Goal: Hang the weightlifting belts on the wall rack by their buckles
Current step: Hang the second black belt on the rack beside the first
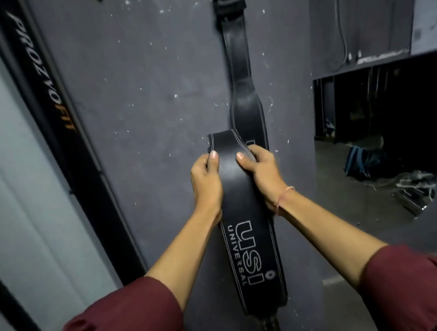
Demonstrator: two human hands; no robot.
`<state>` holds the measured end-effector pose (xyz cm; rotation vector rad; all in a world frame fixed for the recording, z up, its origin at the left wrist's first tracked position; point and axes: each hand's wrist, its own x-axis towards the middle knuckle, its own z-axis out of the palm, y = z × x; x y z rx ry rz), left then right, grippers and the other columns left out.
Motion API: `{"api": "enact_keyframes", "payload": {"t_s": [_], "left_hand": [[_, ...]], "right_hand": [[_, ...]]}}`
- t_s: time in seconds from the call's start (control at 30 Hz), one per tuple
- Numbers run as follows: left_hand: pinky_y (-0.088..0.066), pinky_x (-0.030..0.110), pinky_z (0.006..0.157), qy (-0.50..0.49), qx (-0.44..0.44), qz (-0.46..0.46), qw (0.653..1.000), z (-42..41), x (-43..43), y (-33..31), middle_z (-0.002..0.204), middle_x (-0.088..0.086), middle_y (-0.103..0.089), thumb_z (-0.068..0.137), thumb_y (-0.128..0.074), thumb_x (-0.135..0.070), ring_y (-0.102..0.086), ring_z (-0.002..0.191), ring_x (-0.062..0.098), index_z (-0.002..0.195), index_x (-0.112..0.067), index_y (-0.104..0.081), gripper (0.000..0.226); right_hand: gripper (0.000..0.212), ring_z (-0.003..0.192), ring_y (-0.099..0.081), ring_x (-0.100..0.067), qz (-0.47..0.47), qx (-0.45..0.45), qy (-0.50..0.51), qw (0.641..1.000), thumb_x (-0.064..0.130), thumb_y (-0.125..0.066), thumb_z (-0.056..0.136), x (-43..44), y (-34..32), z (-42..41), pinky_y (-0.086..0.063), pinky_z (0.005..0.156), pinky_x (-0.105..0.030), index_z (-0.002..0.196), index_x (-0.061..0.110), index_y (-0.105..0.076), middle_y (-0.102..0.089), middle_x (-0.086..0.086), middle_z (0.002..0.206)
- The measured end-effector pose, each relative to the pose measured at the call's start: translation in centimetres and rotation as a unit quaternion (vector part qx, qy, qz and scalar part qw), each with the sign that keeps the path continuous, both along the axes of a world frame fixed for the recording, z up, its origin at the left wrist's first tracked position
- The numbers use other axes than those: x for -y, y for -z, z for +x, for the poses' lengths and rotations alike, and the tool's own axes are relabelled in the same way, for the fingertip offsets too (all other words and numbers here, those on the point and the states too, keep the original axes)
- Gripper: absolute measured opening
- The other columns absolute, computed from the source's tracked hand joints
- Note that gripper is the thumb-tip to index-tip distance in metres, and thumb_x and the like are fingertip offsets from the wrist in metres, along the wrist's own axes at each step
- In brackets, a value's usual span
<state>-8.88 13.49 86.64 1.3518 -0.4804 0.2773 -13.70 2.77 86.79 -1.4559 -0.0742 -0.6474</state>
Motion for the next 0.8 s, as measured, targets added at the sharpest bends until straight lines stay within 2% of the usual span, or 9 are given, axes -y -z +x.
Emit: {"api": "enact_keyframes", "payload": {"t_s": [0.07,0.13,0.23,0.33,0.43,0.47,0.57,0.6,0.8], "left_hand": [[-0.031,0.036,0.062,-0.036,0.033,0.000,0.999,0.4,-0.5,-1.7,0.067,0.005,-0.036,0.097,-0.050,-0.033,-0.032,0.066,0.017,0.064,-0.021,-0.041,0.036],[-0.027,0.032,0.059,-0.052,0.062,-0.012,0.997,0.8,-1.1,-3.4,0.062,-0.004,-0.031,0.100,-0.049,-0.027,-0.028,0.061,0.011,0.060,-0.023,-0.034,0.043],[-0.019,0.032,0.057,-0.067,0.095,-0.008,0.993,1.5,-2.1,-5.0,0.062,-0.009,-0.022,0.103,-0.047,-0.021,-0.019,0.059,0.009,0.061,-0.025,-0.026,0.047],[-0.018,0.031,0.056,-0.080,0.106,0.003,0.991,2.4,-2.7,-5.7,0.062,-0.009,-0.021,0.103,-0.045,-0.021,-0.019,0.058,0.008,0.061,-0.024,-0.024,0.047],[-0.022,0.030,0.056,-0.077,0.121,0.023,0.989,2.6,-2.8,-5.7,0.062,-0.010,-0.024,0.105,-0.043,-0.022,-0.021,0.056,0.006,0.063,-0.024,-0.027,0.045],[-0.023,0.028,0.056,-0.072,0.124,0.027,0.989,2.5,-2.7,-5.5,0.062,-0.011,-0.025,0.105,-0.042,-0.022,-0.022,0.056,0.004,0.063,-0.024,-0.029,0.044],[-0.028,0.030,0.058,-0.056,0.119,0.033,0.991,2.4,-2.5,-5.3,0.063,-0.010,-0.029,0.105,-0.042,-0.027,-0.026,0.059,0.007,0.064,-0.025,-0.031,0.042],[-0.028,0.031,0.059,-0.050,0.120,0.034,0.991,2.5,-2.4,-5.4,0.063,-0.010,-0.029,0.105,-0.041,-0.029,-0.026,0.060,0.008,0.064,-0.025,-0.030,0.042],[-0.022,0.022,0.052,-0.041,0.130,0.062,0.989,2.9,-2.5,-5.1,0.062,-0.011,-0.024,0.106,-0.040,-0.026,-0.021,0.053,0.003,0.065,-0.025,-0.026,0.043]], "right_hand": [[0.007,0.081,-0.069,-0.014,-0.007,0.034,-0.020,0.999,0.007,-0.062,0.094,-0.7,-1.0,-0.5,-0.057,0.075,-0.031,0.100,0.007,-0.066,-0.073,-0.006,0.091],[0.023,0.093,-0.072,-0.021,-0.008,0.039,-0.038,0.998,0.002,-0.066,0.090,-1.4,-0.1,-1.0,-0.059,0.083,-0.035,0.113,0.001,-0.064,-0.074,-0.012,0.105],[0.033,0.107,-0.070,-0.028,-0.015,-0.007,-0.047,0.999,0.001,-0.069,0.087,-2.3,6.1,-2.4,-0.056,0.094,-0.040,0.119,0.005,-0.063,-0.074,-0.010,0.114],[0.029,0.111,-0.068,-0.031,-0.012,-0.065,-0.065,0.996,0.013,-0.067,0.091,-3.2,9.8,-3.1,-0.054,0.097,-0.047,0.120,0.010,-0.064,-0.073,-0.008,0.115],[0.057,0.125,-0.059,-0.022,-0.028,-0.032,-0.008,0.999,0.036,-0.068,0.090,-3.6,4.8,-1.3,-0.045,0.108,-0.042,0.137,0.009,-0.051,-0.064,-0.006,0.133],[0.060,0.125,-0.058,-0.019,-0.030,-0.009,0.013,0.999,0.038,-0.067,0.090,-3.4,2.2,-0.6,-0.044,0.109,-0.039,0.138,0.007,-0.050,-0.062,-0.006,0.135],[0.023,0.096,-0.064,-0.012,-0.029,0.044,0.025,0.998,0.014,-0.060,0.096,-3.1,-4.2,1.0,-0.052,0.087,-0.029,0.117,0.004,-0.059,-0.069,-0.005,0.106],[0.020,0.093,-0.065,-0.012,-0.029,0.062,0.016,0.998,0.008,-0.059,0.096,-3.2,-4.6,0.8,-0.053,0.084,-0.028,0.115,0.003,-0.059,-0.069,-0.005,0.103],[0.041,0.108,-0.069,-0.023,0.018,-0.001,-0.019,1.000,-0.002,-0.070,0.085,-4.5,3.2,-1.7,-0.055,0.097,-0.034,0.124,0.007,-0.060,-0.074,-0.004,0.114]]}}
